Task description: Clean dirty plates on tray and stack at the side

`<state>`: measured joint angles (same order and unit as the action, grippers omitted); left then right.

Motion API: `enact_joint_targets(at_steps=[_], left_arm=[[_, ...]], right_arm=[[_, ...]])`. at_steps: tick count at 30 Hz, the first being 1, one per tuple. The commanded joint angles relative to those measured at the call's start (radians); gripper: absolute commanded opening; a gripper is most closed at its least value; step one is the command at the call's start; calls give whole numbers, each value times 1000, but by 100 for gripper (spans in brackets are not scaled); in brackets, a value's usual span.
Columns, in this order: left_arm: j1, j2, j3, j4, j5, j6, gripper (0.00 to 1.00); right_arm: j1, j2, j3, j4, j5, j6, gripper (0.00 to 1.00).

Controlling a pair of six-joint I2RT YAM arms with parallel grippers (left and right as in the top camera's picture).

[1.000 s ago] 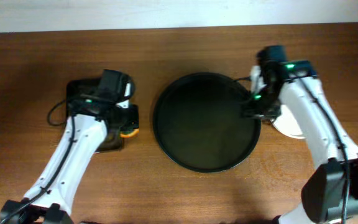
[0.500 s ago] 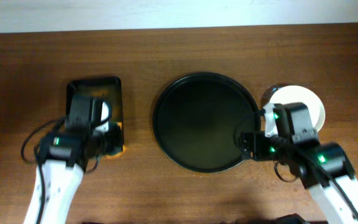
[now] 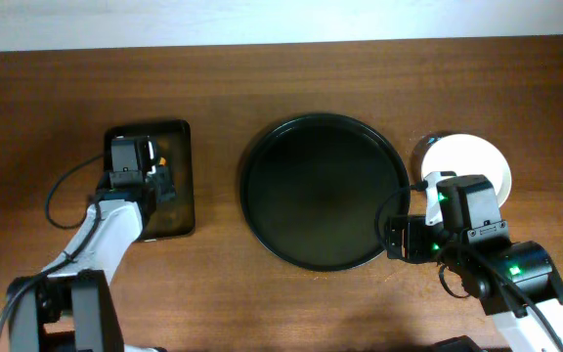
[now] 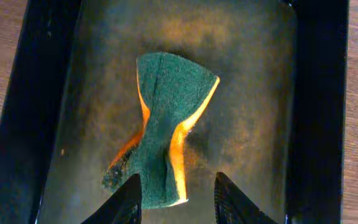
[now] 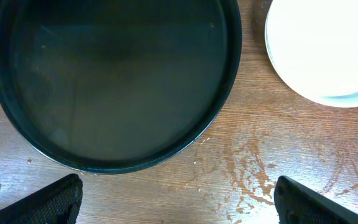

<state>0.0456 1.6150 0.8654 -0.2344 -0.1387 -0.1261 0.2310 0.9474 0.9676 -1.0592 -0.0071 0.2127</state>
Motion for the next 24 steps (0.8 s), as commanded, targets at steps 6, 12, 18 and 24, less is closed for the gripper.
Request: enact_joint_targets(at_steps=[6, 12, 18, 24], left_arm=[[3, -343, 29, -356, 229, 19, 99], [3, -763, 17, -671, 300, 117, 99], [3, -1084, -113, -703, 300, 116, 99], [3, -1084, -113, -703, 300, 116, 99]], right_arm=[[4, 2, 0, 138, 14, 5, 99], [5, -46, -1, 156, 47, 5, 99], [5, -325, -66, 53, 72, 2, 99], [5, -325, -66, 50, 72, 2, 99]])
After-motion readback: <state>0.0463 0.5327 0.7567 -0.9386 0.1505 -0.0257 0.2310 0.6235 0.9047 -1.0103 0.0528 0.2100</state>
